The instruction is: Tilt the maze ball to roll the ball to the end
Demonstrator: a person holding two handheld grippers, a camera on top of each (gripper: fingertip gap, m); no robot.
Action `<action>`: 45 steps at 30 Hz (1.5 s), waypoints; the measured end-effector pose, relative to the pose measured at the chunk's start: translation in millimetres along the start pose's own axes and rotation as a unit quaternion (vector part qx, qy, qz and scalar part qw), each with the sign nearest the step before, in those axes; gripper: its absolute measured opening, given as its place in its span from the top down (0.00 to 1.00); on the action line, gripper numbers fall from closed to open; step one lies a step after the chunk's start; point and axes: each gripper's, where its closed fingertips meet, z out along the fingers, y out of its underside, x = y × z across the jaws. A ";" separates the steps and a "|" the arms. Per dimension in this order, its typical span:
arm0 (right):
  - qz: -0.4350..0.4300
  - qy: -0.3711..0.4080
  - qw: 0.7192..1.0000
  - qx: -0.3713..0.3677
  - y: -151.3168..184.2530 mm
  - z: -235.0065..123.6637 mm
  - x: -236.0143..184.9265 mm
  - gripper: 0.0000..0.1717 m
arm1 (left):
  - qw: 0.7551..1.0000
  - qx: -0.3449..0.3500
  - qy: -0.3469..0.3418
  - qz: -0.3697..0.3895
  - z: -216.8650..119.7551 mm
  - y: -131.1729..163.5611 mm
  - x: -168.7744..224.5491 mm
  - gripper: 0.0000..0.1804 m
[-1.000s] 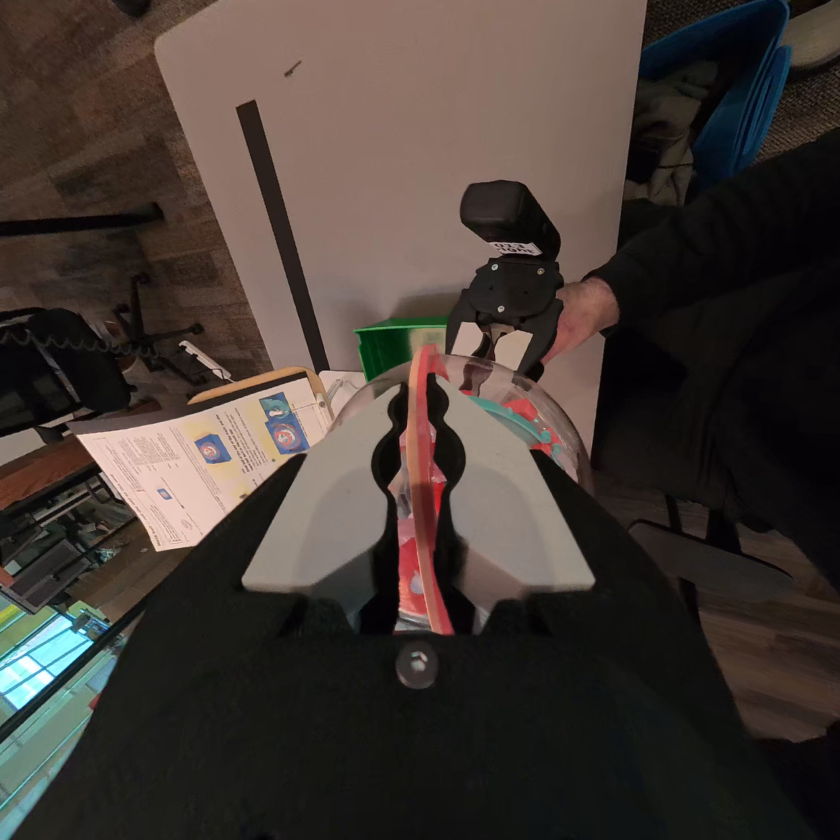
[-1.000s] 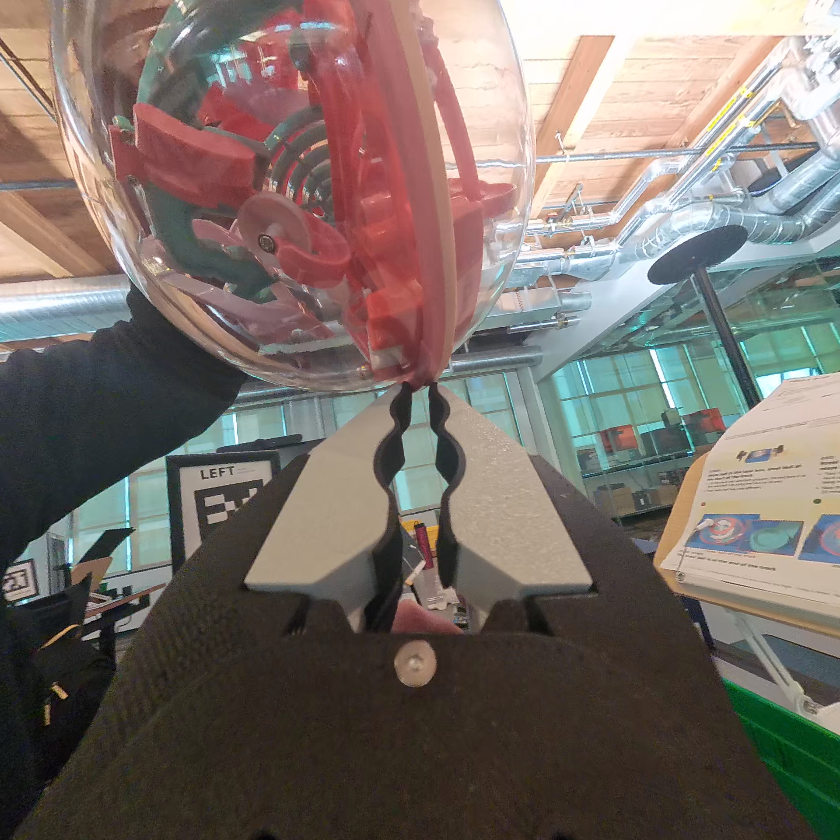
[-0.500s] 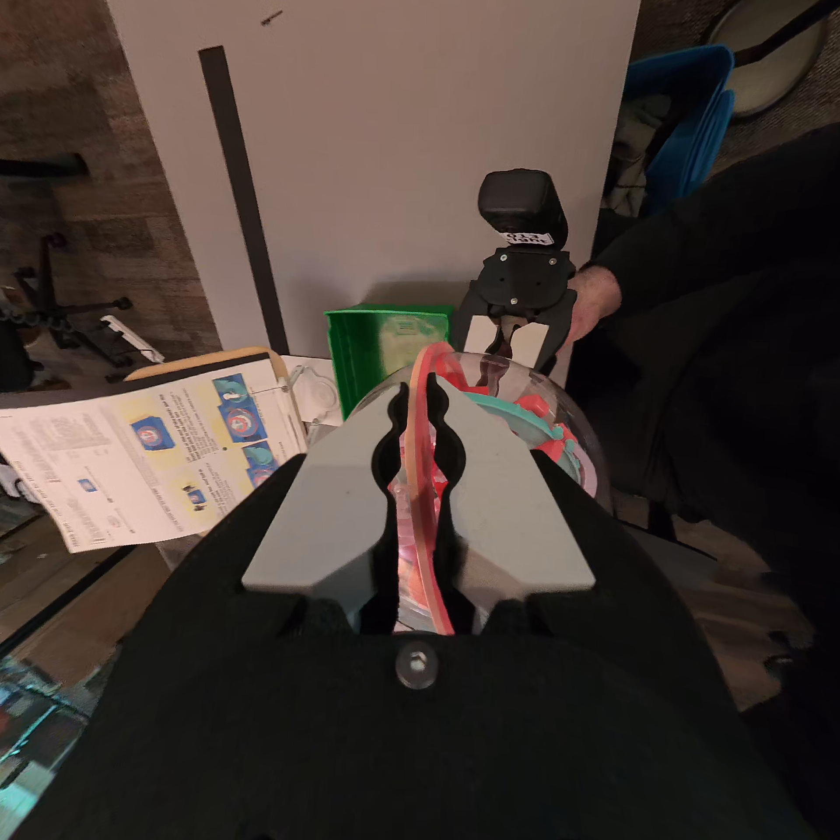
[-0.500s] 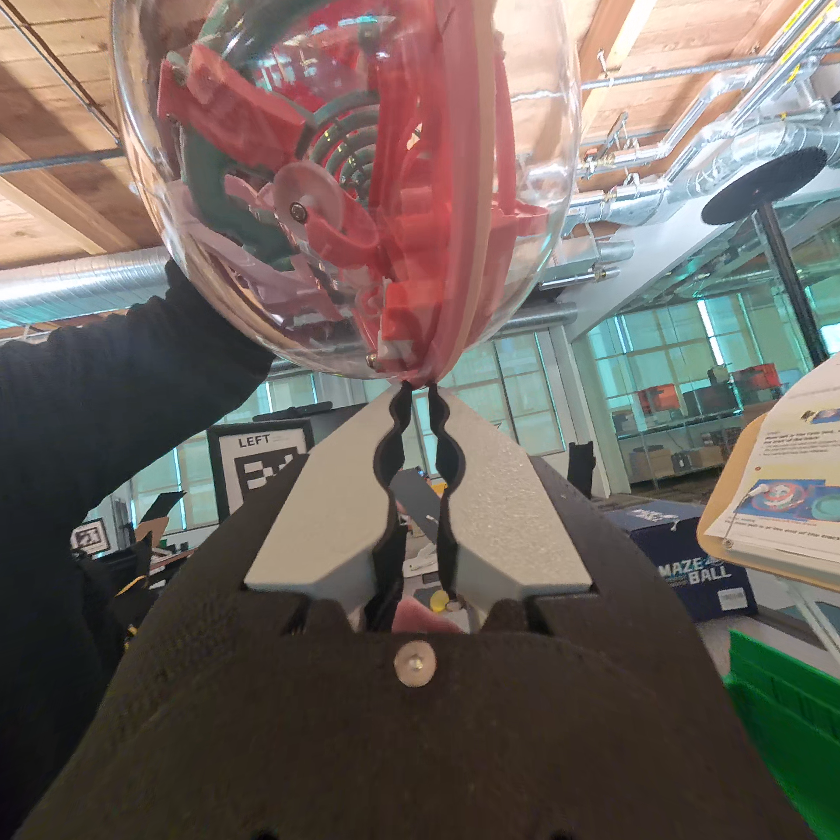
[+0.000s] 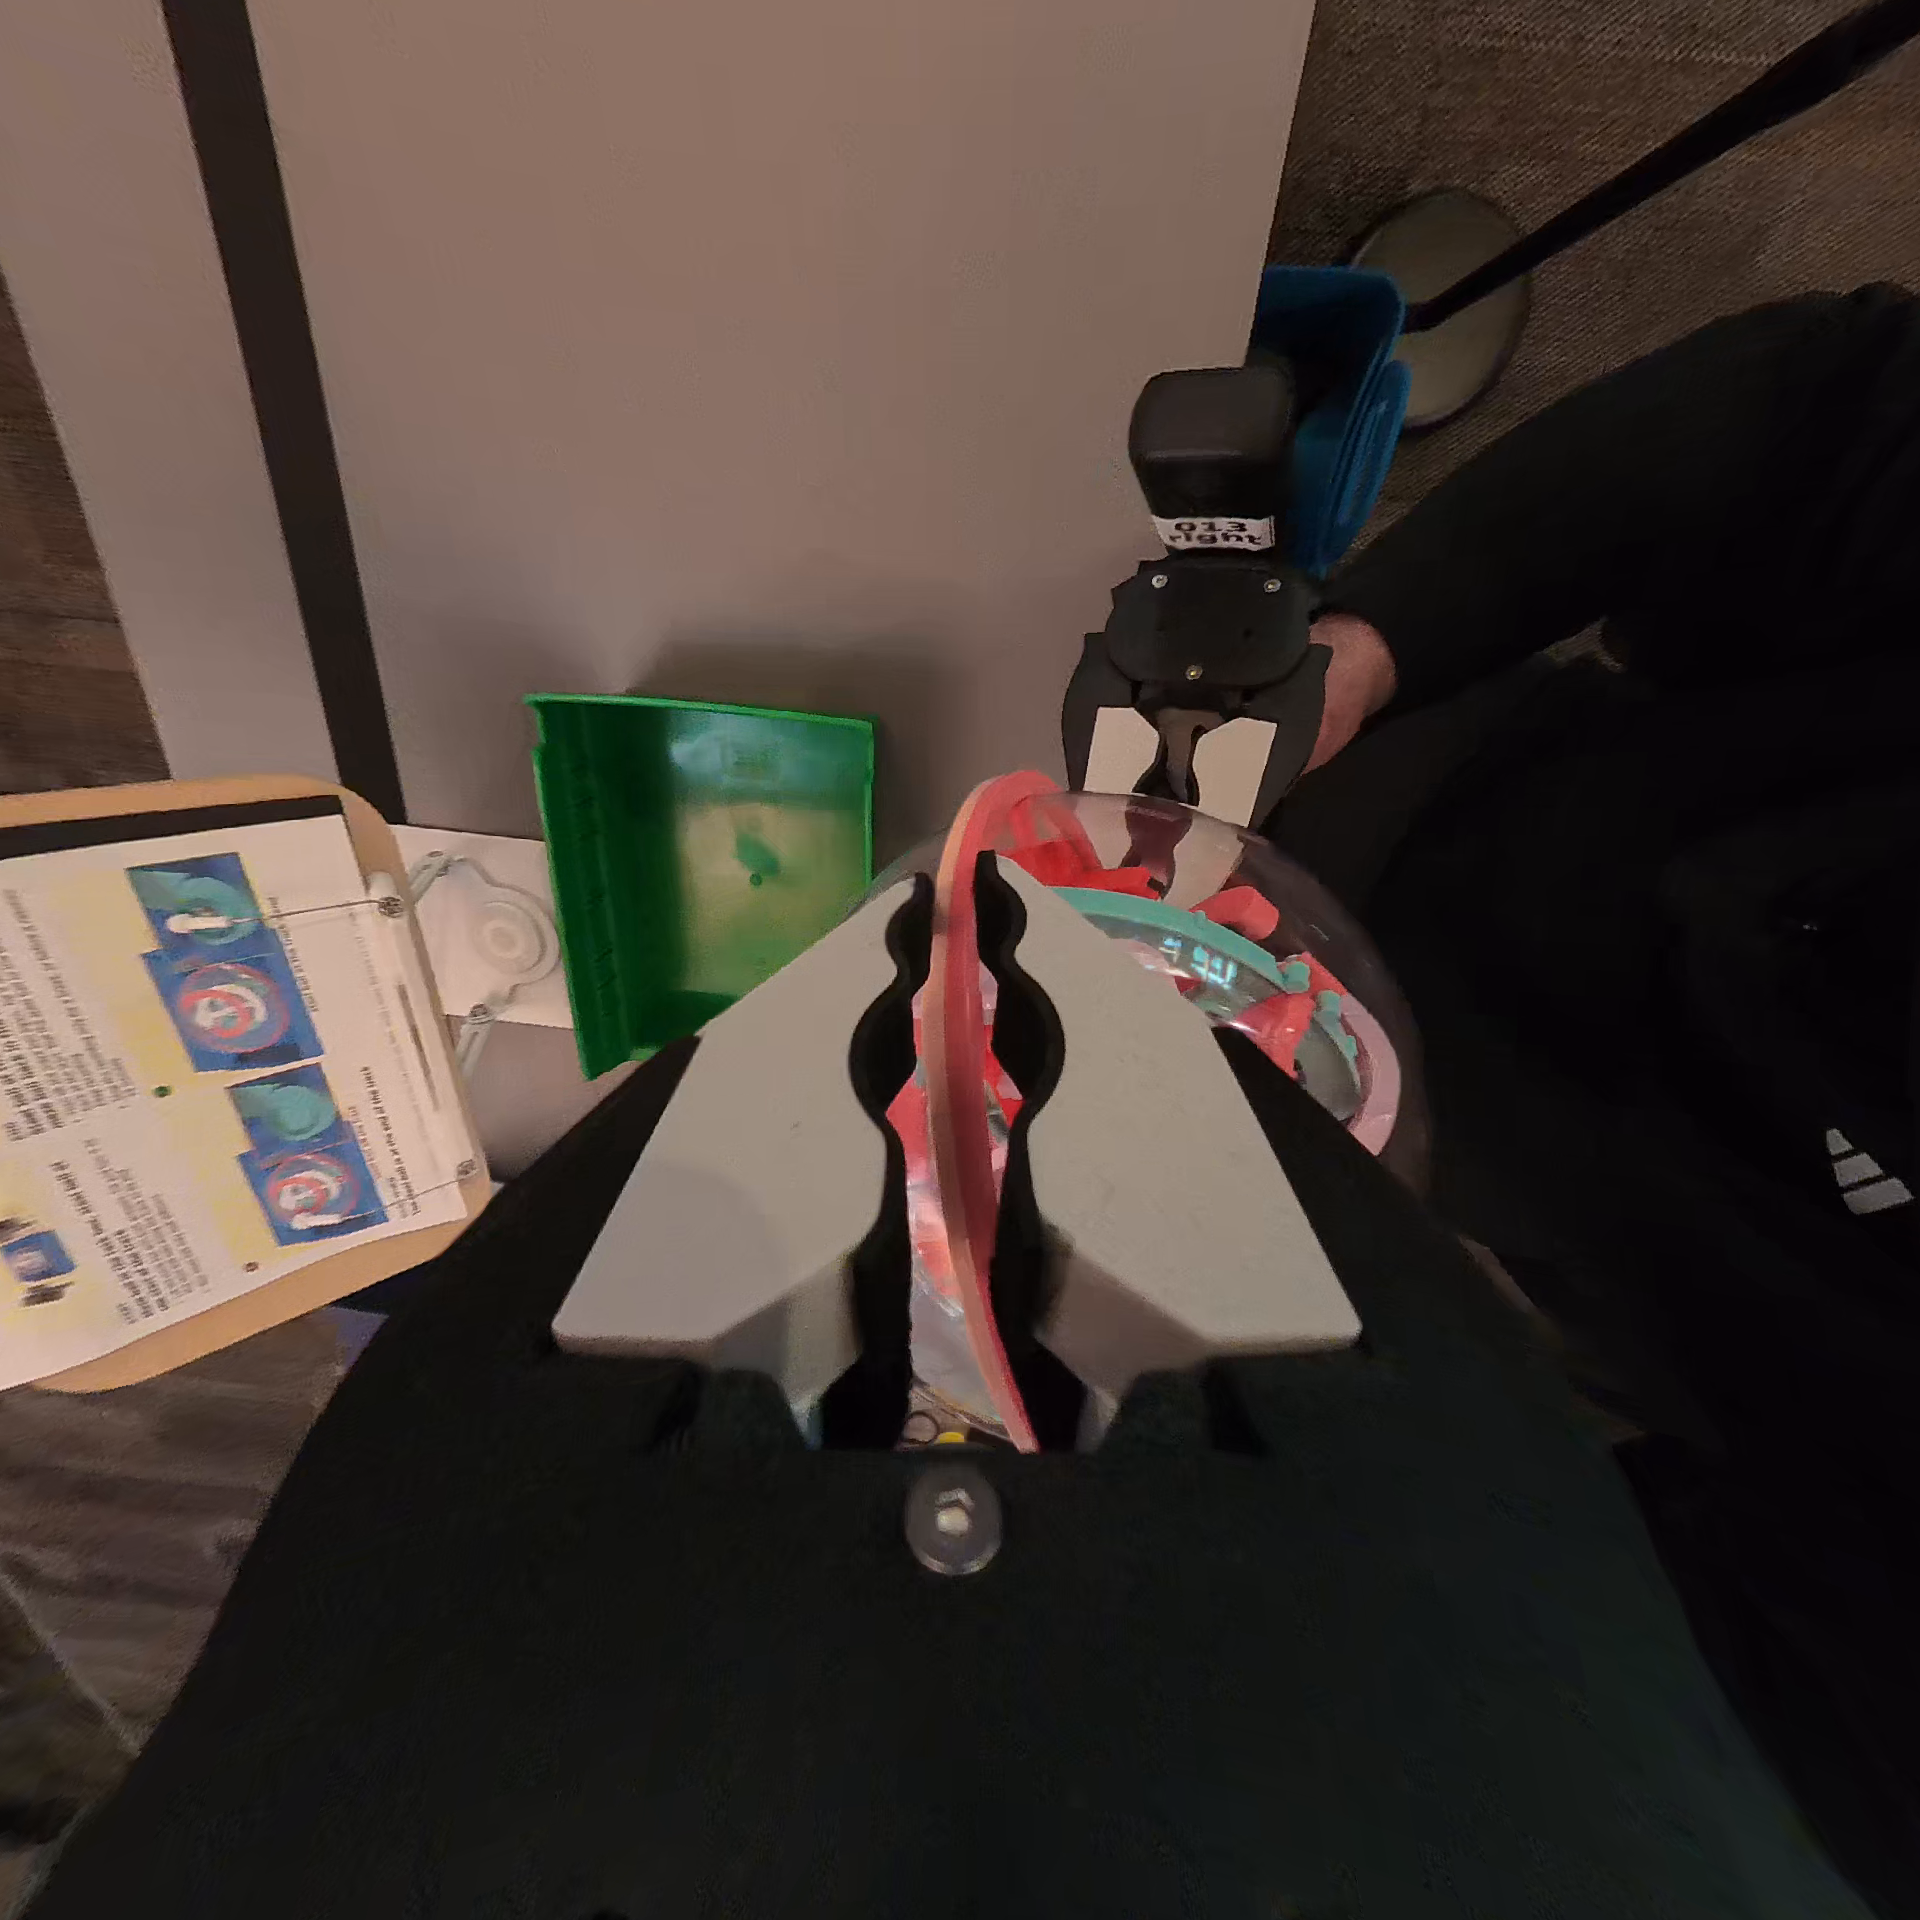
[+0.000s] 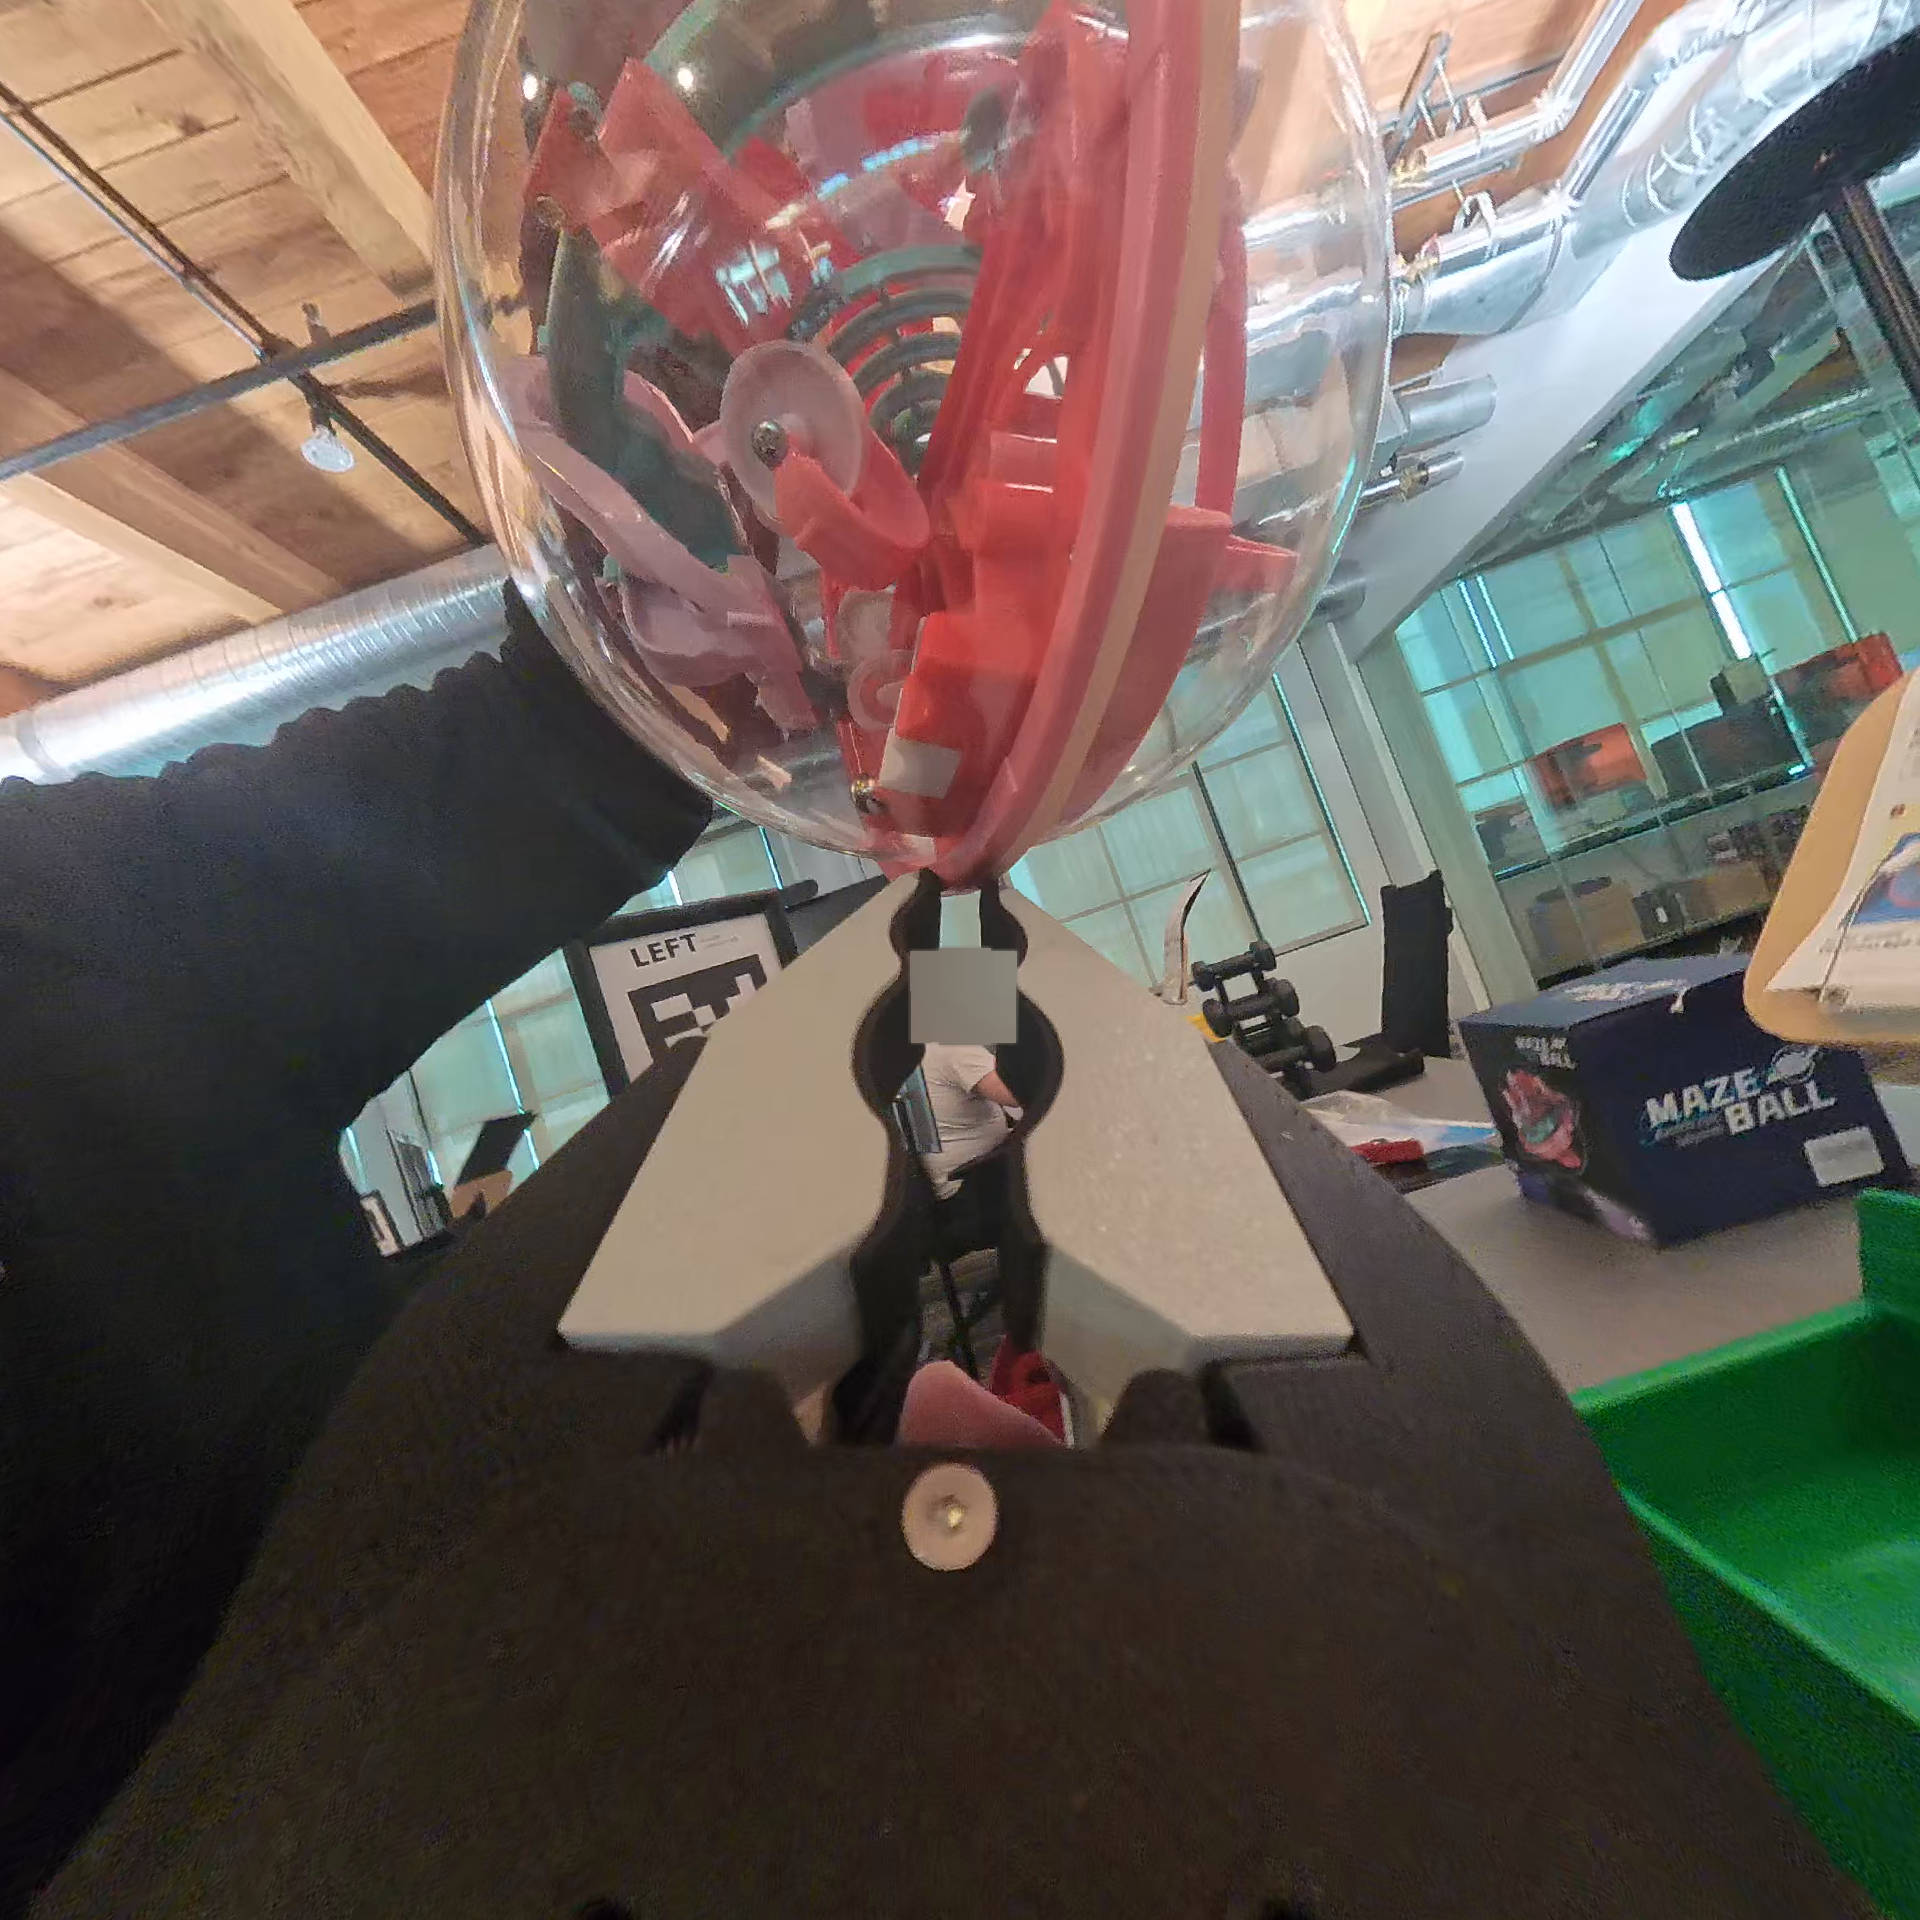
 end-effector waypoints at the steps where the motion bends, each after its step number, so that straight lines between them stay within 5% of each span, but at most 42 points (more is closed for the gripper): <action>1: 0.011 0.001 1.000 0.002 3.5 -2.9 -0.1 0.96 | 1.000 0.002 0.006 -0.003 4.2 2.0 -0.3 0.97; 13: 0.058 0.018 0.998 -0.001 24.7 -30.7 2.0 0.97 | 0.995 0.058 0.067 -0.047 39.9 20.3 -16.9 0.97; 31: 0.191 0.058 0.980 -0.020 76.0 -49.6 20.4 0.97 | 0.960 0.149 0.169 -0.167 111.9 94.5 -47.0 0.97; 45: 0.221 0.104 0.969 -0.043 104.1 -65.9 50.1 0.97 | 0.900 0.281 0.196 -0.270 161.5 150.2 -62.6 0.96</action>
